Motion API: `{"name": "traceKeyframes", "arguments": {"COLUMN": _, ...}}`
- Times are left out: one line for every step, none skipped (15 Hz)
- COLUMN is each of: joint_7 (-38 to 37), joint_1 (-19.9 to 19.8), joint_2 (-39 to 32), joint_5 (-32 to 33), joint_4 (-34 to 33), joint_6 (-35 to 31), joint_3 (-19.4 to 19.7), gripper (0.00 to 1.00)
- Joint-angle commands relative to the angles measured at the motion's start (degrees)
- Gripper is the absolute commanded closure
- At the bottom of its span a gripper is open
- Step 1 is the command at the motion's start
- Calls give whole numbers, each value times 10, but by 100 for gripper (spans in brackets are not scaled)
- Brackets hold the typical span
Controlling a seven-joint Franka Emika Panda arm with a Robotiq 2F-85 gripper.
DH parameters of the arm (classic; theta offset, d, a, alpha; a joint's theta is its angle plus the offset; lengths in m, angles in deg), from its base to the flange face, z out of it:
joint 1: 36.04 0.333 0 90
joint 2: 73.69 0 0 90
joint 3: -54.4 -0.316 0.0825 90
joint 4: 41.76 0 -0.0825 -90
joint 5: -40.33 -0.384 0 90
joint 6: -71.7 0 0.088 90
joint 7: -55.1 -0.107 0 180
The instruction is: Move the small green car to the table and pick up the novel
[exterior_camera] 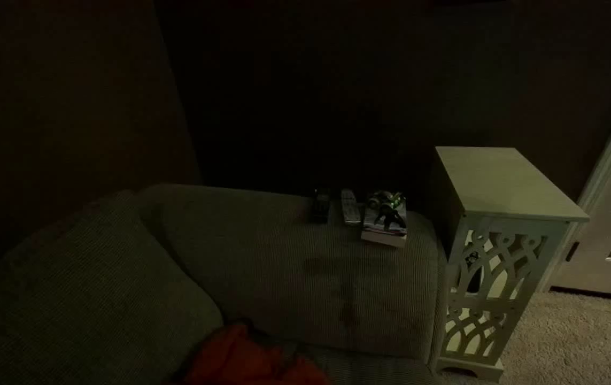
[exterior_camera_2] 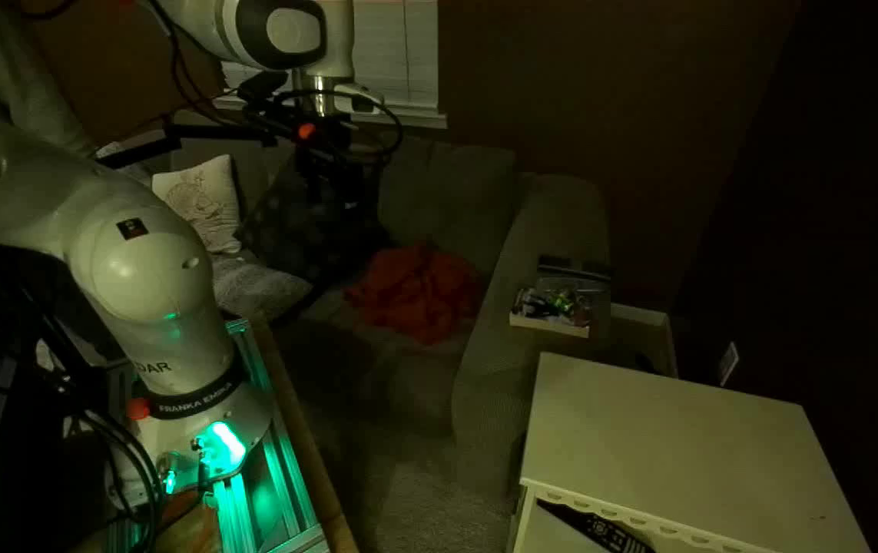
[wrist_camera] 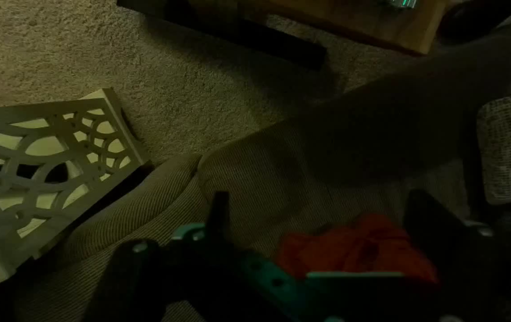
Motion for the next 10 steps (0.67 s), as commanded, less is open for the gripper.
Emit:
{"name": "traceKeyframes", "arguments": {"joint_7": 0, "joint_1": 0, "joint_2": 0, "joint_5": 0, "joint_4": -1, "joint_6": 1, "joint_3": 0, "gripper": 0}}
{"name": "traceKeyframes", "arguments": {"joint_7": -14, "joint_1": -31, "joint_2": -45, "joint_5": 20, "joint_4": -22, "joint_6": -37, "joint_3": 2, "gripper": 0}}
{"name": "traceKeyframes", "arguments": {"joint_7": -22, "joint_1": -52, "joint_2": -66, "joint_5": 48, "joint_4": -36, "joint_6": -59, "joint_3": -2, "gripper": 0}}
{"name": "traceKeyframes", "arguments": {"joint_7": -16, "joint_1": -74, "joint_2": -96, "joint_5": 78, "joint_4": -57, "joint_6": -80, "joint_3": 3, "gripper": 0}}
{"name": "traceKeyframes", "arguments": {"joint_7": -12, "joint_1": -93, "joint_2": -121, "joint_5": 106, "joint_4": -76, "joint_6": -94, "joint_3": 9, "gripper": 0}}
{"name": "traceKeyframes", "arguments": {"joint_7": -7, "joint_1": -112, "joint_2": -148, "joint_5": 133, "joint_4": -99, "joint_6": -106, "joint_3": 16, "gripper": 0}}
{"name": "traceKeyframes", "arguments": {"joint_7": -9, "joint_1": -126, "joint_2": -177, "joint_5": 153, "joint_4": -123, "joint_6": -116, "joint_3": 22, "gripper": 0}}
{"name": "traceKeyframes", "arguments": {"joint_7": -10, "joint_1": -137, "joint_2": -209, "joint_5": 168, "joint_4": -150, "joint_6": -127, "joint_3": 26, "gripper": 0}}
{"name": "traceKeyframes", "arguments": {"joint_7": -18, "joint_1": -145, "joint_2": -241, "joint_5": 177, "joint_4": -179, "joint_6": -138, "joint_3": 30, "gripper": 0}}
{"name": "traceKeyframes", "arguments": {"joint_7": -24, "joint_1": -152, "joint_2": -273, "joint_5": 182, "joint_4": -206, "joint_6": -151, "joint_3": 36, "gripper": 0}}
